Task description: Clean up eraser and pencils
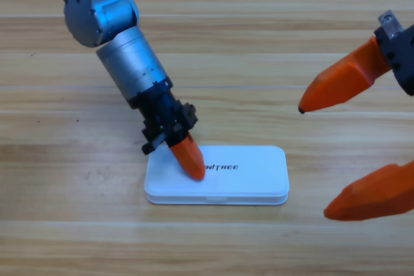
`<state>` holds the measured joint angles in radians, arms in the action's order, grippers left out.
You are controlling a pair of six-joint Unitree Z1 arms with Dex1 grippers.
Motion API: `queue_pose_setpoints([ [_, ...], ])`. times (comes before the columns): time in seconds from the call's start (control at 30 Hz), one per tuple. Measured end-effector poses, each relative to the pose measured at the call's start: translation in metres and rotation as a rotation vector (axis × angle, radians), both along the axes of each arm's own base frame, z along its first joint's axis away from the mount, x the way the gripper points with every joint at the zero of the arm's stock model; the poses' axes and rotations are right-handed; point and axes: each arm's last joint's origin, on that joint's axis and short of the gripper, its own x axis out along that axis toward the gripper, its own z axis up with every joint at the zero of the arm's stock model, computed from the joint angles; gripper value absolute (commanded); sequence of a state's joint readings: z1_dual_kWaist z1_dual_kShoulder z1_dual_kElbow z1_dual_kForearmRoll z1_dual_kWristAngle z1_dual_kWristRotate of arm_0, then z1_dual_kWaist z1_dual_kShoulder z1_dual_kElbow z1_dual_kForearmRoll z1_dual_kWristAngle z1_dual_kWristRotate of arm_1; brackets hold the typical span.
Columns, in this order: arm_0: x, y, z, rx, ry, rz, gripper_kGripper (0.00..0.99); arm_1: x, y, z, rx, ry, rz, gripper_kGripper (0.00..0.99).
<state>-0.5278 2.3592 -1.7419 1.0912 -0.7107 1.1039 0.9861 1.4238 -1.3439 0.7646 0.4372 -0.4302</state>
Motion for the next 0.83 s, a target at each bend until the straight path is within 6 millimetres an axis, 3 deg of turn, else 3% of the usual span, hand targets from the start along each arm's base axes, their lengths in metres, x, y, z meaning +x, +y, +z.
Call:
queue_pose_setpoints([
  [0.1,-0.002,0.001,0.007,0.013,-0.015,0.006,0.000,0.000,0.000,0.000,0.000,0.000,0.000,0.990],
  [0.13,-0.003,0.002,0.012,0.021,-0.020,0.009,0.094,0.000,0.000,0.000,0.000,0.000,0.000,0.990],
  [0.2,-0.006,0.005,0.035,0.053,-0.010,0.011,0.686,0.000,0.000,0.000,0.000,0.000,0.000,0.990],
  [0.23,-0.007,0.006,0.054,0.065,-0.015,0.018,0.893,0.000,0.000,0.000,0.000,0.000,0.000,0.990],
  [0.27,-0.010,0.008,0.078,0.063,-0.033,0.028,0.979,0.000,0.000,0.000,0.000,0.000,0.000,0.990],
  [0.33,-0.023,0.015,0.124,0.032,-0.089,0.062,0.990,0.000,0.000,0.000,0.000,0.000,0.000,0.990],
  [0.43,-0.067,0.033,0.189,-0.024,-0.173,0.101,0.990,0.000,0.000,0.000,0.000,0.000,0.000,0.990],
  [0.57,-0.133,0.046,0.238,-0.067,-0.216,0.107,0.990,0.000,0.000,0.000,0.000,0.000,0.000,0.990],
  [0.63,-0.160,0.047,0.243,-0.058,-0.226,0.083,0.990,0.000,0.000,0.000,0.000,0.000,0.000,0.990],
  [0.7,-0.180,0.049,0.234,-0.055,-0.225,0.048,0.990,0.000,0.000,0.000,0.000,0.000,0.000,0.990],
  [0.83,-0.195,0.051,0.217,-0.036,-0.202,0.014,0.990,0.000,0.000,0.000,0.000,0.000,0.000,0.990],
])
